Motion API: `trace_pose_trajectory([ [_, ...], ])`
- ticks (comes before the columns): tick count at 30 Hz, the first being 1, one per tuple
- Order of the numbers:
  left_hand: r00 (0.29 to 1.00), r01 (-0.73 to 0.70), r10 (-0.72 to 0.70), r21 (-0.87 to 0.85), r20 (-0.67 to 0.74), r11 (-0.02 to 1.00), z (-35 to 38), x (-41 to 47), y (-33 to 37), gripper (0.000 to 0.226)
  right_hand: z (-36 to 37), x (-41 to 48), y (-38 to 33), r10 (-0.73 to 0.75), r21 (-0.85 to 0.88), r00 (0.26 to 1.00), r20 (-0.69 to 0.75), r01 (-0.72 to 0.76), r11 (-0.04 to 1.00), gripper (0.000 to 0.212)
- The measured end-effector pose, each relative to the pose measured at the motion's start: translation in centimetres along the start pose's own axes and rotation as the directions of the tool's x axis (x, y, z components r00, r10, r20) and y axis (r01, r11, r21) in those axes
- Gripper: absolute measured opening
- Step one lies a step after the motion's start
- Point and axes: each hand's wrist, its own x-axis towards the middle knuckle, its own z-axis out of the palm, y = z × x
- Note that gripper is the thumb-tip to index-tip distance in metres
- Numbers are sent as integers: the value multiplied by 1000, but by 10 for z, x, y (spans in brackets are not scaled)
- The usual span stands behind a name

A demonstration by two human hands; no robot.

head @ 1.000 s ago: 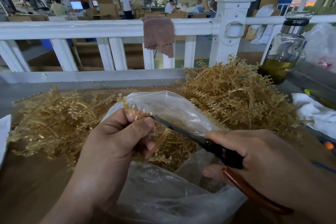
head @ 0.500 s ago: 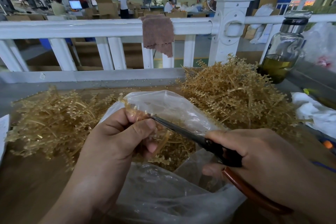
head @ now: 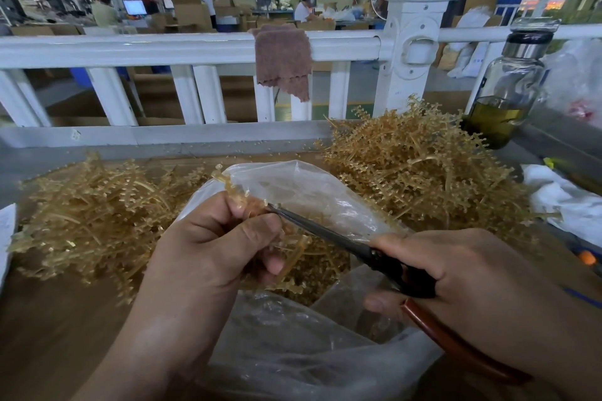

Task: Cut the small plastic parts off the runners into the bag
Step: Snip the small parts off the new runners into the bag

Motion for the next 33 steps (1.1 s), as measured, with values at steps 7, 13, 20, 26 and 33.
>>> trace_pose_trajectory([
  [7, 1000, 23, -23, -12, -17, 1000, 0, 1, -1, 31, -2, 0, -1, -13, -16, 1000, -7, 13, 1000, 46],
  [13, 999, 41, -41, -11, -18, 999, 1, -1, 1, 33, -1, -1, -1, 13, -27, 1000, 25, -12, 1000, 51],
  [20, 996, 86, -86, -28, -26, 996, 2, -4, 3, 22, 3, 1, 1, 69, 42, 996, 62, -72, 997, 52],
  [26, 996, 35, -40, -52, -82, 998, 6, -3, 4, 19, 3, 2, 4, 64, 65, 996, 61, -68, 996, 70],
  [33, 994, -2, -14, -142, -107, 990, 8, -2, 7, 20, 0, 0, 5, 44, 31, 999, 29, -45, 998, 64],
])
